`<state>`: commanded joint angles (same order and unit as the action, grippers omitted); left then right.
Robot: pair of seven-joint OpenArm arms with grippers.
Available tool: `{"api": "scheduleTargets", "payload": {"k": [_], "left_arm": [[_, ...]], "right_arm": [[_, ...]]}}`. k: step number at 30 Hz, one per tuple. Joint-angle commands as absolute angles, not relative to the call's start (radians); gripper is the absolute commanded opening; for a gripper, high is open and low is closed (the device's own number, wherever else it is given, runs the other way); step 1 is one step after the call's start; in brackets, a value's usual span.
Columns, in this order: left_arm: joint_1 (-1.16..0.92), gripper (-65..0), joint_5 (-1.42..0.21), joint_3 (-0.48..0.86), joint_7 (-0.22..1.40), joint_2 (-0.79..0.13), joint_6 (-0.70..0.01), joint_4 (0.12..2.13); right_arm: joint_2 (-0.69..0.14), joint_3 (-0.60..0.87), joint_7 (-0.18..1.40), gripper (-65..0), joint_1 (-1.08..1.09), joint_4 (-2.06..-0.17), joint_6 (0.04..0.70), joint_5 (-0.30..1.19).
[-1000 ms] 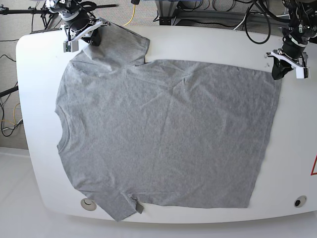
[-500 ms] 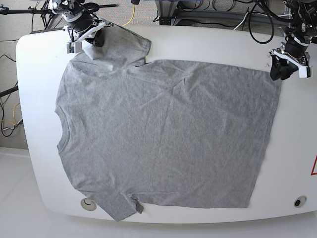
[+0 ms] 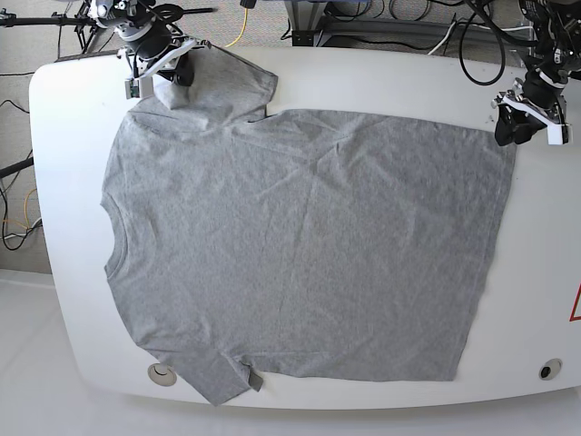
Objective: Fold the T-shirt properly
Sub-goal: 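Open the left gripper and reposition it at the hem corner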
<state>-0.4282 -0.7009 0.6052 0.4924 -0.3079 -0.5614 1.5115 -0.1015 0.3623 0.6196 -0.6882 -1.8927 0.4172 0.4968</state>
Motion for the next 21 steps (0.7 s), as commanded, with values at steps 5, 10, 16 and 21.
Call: {"api": "scheduleTargets", "payload": {"k": [5, 10, 16, 21], "left_arm": [[-0.431, -39.8, -0.7, 0.606, 0.484, -0.306, -0.546, 1.513], [-0.433, -40.1, -0.7, 0.597, 0.485, -0.308, -0.538, 1.516], [-0.43, -40.2, -0.723, 0.589, 0.489, -0.307, -0.549, 1.51], [-0.427, -40.4, -0.755, 0.593, 0.502, -0.299, -0.564, 1.491]], "right_arm": [[-0.102, 0.365, 0.621, -65.0, -0.691, -1.895, 0.411, 0.498], [-0.099, 0.361, 0.62, -65.0, -0.689, -1.901, 0.408, 0.5], [-0.097, 0.361, 0.621, -65.0, -0.689, -1.9, 0.407, 0.5], [-0.099, 0.359, 0.617, -65.0, -0.687, -1.897, 0.412, 0.5]]}}
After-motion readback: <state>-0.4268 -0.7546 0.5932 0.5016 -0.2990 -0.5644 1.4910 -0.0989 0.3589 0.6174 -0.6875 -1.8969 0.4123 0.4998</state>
